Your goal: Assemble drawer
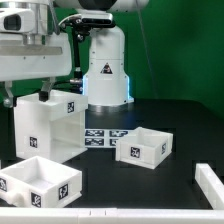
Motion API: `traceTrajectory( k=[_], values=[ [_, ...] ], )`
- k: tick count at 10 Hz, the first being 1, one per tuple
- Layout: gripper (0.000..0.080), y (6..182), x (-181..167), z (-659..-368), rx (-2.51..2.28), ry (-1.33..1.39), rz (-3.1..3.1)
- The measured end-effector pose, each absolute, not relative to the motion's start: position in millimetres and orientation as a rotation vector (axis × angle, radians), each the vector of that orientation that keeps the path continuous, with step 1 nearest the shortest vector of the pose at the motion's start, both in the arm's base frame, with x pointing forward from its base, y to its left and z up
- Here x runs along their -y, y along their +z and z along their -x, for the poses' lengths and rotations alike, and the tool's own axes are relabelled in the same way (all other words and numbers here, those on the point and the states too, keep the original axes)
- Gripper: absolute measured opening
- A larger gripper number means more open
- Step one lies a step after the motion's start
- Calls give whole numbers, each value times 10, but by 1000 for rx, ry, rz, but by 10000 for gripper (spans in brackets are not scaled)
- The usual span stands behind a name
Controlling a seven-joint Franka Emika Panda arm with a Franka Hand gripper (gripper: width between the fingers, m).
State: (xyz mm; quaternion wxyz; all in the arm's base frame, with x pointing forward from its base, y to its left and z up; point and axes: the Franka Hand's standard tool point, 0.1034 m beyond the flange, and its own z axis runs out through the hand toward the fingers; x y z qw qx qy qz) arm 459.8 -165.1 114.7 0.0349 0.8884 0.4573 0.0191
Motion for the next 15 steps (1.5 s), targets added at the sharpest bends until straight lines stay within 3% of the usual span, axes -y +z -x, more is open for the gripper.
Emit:
traceTrajectory(
  k=[3, 5, 6, 7, 8, 9, 10, 13, 15],
  values=[
    [649, 1127, 1616, -4609, -1397, 53, -2737],
    [406, 1125, 1620, -4606, -1397, 52, -2737],
    [406, 1124, 1621, -4605, -1397, 52, -2738],
    [224, 1123, 1621, -4604, -1396, 51, -2738],
    [92, 1122, 1622, -4604, -1396, 51, -2738],
    [92, 1122, 1622, -4604, -1396, 51, -2738],
    [32, 1122, 1624, -4603, -1396, 51, -2738],
    [32, 1133, 1622, -4599, -1350, 45, -2772],
    [32, 1258, 1591, -4636, -1180, 39, -2885]
  ],
)
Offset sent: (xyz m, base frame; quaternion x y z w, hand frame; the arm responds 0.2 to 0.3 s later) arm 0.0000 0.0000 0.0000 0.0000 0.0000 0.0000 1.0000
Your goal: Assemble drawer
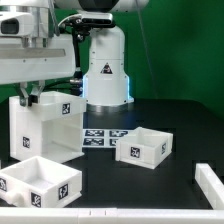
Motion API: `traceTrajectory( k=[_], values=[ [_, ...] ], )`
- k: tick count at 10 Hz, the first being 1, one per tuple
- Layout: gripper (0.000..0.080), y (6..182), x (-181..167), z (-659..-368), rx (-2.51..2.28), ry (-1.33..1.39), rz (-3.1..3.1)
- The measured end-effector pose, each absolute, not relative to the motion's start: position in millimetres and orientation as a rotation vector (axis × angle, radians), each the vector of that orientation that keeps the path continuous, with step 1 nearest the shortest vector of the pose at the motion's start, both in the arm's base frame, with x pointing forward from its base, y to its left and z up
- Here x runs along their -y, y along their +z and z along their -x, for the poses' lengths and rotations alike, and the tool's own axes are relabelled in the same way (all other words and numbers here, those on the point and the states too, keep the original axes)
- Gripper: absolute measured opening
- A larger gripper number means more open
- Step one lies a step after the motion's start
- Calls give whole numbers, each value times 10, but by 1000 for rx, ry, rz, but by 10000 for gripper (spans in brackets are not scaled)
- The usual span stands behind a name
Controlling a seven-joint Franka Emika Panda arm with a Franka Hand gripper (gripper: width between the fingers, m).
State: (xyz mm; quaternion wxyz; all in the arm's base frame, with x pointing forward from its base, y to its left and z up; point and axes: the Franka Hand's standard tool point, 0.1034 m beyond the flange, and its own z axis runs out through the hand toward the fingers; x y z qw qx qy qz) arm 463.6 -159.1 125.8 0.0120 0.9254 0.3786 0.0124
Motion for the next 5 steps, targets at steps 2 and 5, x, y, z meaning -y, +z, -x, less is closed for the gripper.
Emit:
traceTrajectory(
  k=[2, 5],
  values=[
    [32, 1426, 1453, -4668, -887, 29, -3004],
    [32, 1707, 1313, -4846, -351, -88, -3149]
  ],
)
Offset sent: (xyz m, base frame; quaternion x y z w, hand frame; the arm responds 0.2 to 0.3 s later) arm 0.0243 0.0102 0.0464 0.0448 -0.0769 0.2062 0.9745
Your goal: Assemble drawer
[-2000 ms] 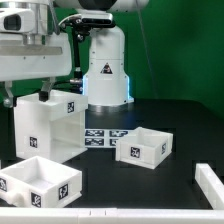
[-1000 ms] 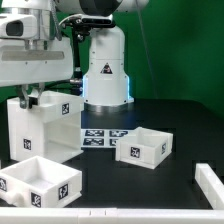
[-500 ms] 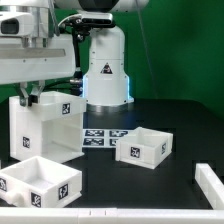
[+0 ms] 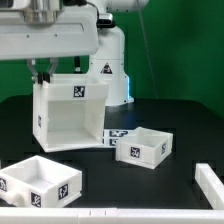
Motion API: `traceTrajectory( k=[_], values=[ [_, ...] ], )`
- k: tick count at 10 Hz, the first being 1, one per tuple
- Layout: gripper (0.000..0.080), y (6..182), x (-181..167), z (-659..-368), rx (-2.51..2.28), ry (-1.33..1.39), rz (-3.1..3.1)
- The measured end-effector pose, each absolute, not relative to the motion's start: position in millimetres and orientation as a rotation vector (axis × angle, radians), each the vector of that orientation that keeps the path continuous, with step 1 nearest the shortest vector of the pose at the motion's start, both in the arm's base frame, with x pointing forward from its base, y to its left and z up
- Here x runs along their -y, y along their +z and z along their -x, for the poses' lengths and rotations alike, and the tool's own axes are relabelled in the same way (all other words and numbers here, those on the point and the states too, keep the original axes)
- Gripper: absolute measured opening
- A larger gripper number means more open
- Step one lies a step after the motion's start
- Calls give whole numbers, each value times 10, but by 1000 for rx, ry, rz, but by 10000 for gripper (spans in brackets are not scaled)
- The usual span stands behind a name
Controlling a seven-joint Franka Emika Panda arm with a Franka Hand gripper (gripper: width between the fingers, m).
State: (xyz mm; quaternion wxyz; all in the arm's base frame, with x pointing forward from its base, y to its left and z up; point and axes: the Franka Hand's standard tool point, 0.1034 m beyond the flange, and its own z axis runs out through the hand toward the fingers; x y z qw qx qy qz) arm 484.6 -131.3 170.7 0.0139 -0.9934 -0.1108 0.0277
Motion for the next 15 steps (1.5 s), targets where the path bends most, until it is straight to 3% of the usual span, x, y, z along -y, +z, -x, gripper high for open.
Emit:
traceTrajectory(
  k=[4, 9, 11, 13, 15],
  values=[
    [32, 1875, 1140, -5126, -354, 109, 3109],
    [32, 1819, 1051, -5127, -899, 129, 3006],
    [32, 1826, 691, -5192, -1481, 141, 2786],
    [32, 1791, 332, -5450, -1969, 66, 2448],
    [32, 1618, 106, -5575, -2278, 55, 2215]
  ],
)
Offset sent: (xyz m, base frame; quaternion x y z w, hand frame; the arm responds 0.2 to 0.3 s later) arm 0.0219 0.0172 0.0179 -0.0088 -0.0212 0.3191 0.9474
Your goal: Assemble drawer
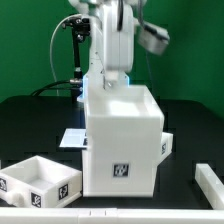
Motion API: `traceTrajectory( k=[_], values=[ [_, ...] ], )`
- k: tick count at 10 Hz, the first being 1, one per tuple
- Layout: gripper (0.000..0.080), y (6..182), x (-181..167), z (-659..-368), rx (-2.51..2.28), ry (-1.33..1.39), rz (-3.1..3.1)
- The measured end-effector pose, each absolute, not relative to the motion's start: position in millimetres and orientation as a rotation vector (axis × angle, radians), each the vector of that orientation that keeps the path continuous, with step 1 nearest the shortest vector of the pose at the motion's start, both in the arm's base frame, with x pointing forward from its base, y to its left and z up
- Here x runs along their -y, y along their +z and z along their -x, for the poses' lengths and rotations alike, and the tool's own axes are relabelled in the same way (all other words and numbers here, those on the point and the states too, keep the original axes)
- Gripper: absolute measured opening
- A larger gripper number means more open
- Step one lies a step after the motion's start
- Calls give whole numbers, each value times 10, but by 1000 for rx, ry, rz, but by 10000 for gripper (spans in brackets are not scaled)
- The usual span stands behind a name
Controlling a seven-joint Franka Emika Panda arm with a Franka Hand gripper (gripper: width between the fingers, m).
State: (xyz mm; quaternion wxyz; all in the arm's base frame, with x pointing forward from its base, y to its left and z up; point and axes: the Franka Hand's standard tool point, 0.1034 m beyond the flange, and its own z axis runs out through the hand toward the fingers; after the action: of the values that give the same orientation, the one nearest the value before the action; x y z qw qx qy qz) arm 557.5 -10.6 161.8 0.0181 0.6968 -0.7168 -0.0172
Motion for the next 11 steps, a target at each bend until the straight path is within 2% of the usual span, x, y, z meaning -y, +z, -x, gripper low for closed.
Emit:
traceTrajectory(
  k=[1, 5, 7, 11],
  values=[
    [32, 1565, -6, -5596, 2318, -59, -2056],
    [32, 1517, -62, -5564, 2269, -74, -2093],
    [32, 1368, -267, -5564, 2193, -84, -2122],
    [32, 1207, -650, -5622, 2122, -71, -2143]
  ],
)
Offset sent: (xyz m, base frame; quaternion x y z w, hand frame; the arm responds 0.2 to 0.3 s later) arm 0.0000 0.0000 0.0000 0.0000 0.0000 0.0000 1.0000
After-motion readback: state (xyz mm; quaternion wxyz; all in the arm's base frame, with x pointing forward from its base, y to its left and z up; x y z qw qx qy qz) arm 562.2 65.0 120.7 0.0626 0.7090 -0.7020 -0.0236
